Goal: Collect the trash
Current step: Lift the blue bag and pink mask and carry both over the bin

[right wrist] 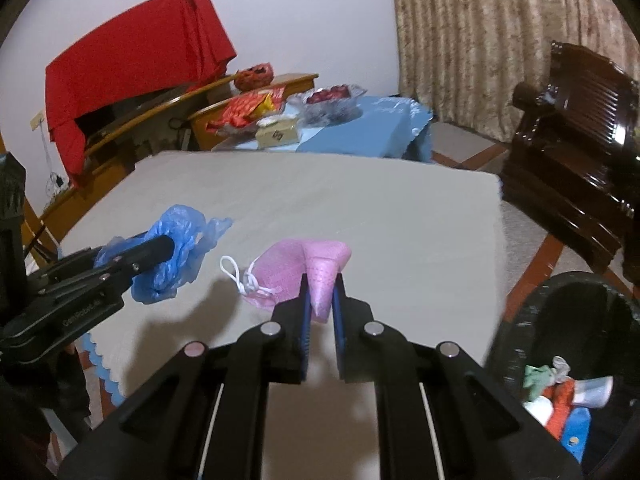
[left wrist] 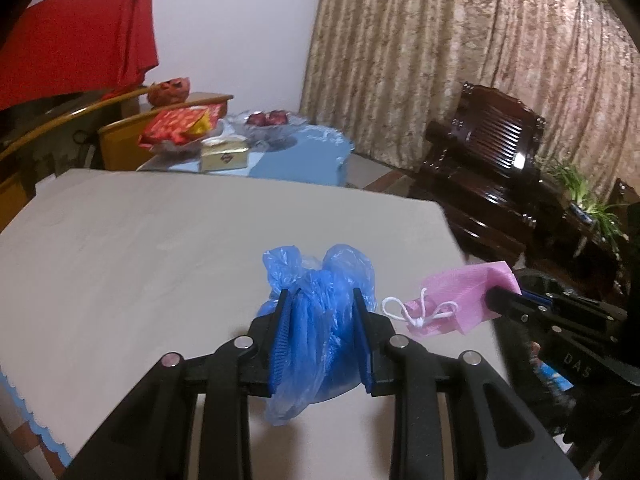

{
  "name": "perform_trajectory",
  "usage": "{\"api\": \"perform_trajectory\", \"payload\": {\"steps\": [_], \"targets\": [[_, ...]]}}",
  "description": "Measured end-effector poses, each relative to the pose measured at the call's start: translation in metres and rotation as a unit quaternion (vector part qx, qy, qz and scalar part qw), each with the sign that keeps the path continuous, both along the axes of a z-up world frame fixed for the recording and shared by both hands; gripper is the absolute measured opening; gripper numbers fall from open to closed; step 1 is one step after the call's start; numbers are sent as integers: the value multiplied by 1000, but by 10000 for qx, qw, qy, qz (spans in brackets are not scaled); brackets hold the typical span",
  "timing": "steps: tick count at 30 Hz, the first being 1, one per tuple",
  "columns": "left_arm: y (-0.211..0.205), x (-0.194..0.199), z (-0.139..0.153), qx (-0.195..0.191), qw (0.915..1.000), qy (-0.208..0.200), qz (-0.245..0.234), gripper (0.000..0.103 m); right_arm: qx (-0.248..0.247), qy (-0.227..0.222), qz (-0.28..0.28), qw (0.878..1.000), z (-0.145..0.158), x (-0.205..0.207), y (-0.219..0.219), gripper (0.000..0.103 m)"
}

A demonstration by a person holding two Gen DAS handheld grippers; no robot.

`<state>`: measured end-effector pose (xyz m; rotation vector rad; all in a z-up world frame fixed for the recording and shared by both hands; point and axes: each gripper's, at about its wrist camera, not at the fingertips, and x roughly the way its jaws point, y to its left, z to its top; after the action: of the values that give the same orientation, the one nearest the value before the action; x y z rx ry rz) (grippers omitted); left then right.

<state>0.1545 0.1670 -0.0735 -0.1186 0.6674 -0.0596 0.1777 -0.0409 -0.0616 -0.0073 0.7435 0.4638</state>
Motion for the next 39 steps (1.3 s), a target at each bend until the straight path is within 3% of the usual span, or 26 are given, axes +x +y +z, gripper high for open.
{"api": "perform_trajectory", "payload": {"steps": [9, 15, 29, 39], "targets": [[-59, -13, 36, -38, 9989, -169, -443, 29, 109, -362, -374, 9986, 47, -27, -63, 9], [-96, -17, 54, 18, 9976, -284, -629, 29, 60, -533, -678, 9963, 63, -42, -101, 9], [-174, -16, 65, -28, 9903, -411, -1327, 29, -92, -723, -1404, 9874, 71, -61, -184, 9], [-233, -1, 46, -85, 9809, -321, -1915, 29, -223, -532, -2089, 9762, 44, -64, -246, 9]]}}
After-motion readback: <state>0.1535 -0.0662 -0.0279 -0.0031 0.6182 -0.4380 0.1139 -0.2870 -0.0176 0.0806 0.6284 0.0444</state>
